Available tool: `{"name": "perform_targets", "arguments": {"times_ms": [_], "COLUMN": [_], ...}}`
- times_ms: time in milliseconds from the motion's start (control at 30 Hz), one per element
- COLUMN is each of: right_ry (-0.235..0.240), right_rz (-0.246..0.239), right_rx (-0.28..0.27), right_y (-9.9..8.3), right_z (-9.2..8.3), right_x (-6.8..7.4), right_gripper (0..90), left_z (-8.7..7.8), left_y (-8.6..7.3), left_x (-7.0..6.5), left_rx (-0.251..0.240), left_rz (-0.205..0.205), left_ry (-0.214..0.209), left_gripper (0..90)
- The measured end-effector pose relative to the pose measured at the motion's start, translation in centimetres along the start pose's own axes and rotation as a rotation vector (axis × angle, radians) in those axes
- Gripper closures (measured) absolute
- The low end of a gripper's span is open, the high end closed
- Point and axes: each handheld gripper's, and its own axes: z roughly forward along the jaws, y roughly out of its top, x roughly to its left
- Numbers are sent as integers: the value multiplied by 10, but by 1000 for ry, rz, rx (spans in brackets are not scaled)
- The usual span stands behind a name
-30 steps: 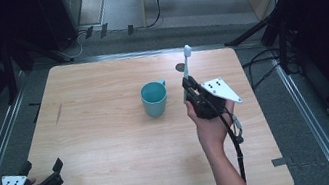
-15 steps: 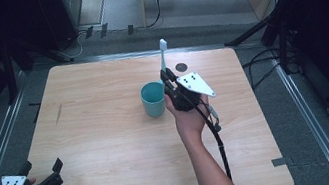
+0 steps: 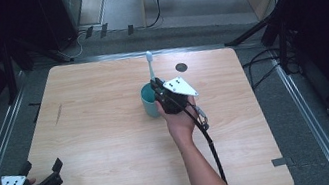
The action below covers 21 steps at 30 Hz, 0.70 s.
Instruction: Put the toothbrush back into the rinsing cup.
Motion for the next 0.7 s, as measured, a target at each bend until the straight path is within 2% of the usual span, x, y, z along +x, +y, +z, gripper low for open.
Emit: {"name": "perform_targets", "arguments": {"times_ms": [100,167,300,333,433,533,667,700], "right_ry": [3,-2,-6,-19,8,21,29,23], "right_rz": [-7,10,16,18,39,39,63,55], "right_rx": [14,39,69,86,116,124,131,137], "right_y": [-3,-8,-11,-12,-14,-15,-16,-16], "right_z": [2,5,7,8,9,8,6,5], "right_x": [2,4,5,5,2,-1,-4,-6], "right_gripper": [796,795,795,793,790,786,777,771], "left_z": [0,0,0,0,0,0,0,0], "left_y": [0,0,0,0,0,0,0,0], "left_x": [1,1,1,1,1,1,0,0], "left_rx": [2,1,2,2,-1,0,1,2], "left_rz": [-2,-2,-2,-2,-6,-3,0,0], "left_ry": [0,0,0,0,0,0,3,3], "left_gripper": [33,33,34,33,33,33,34,34]}}
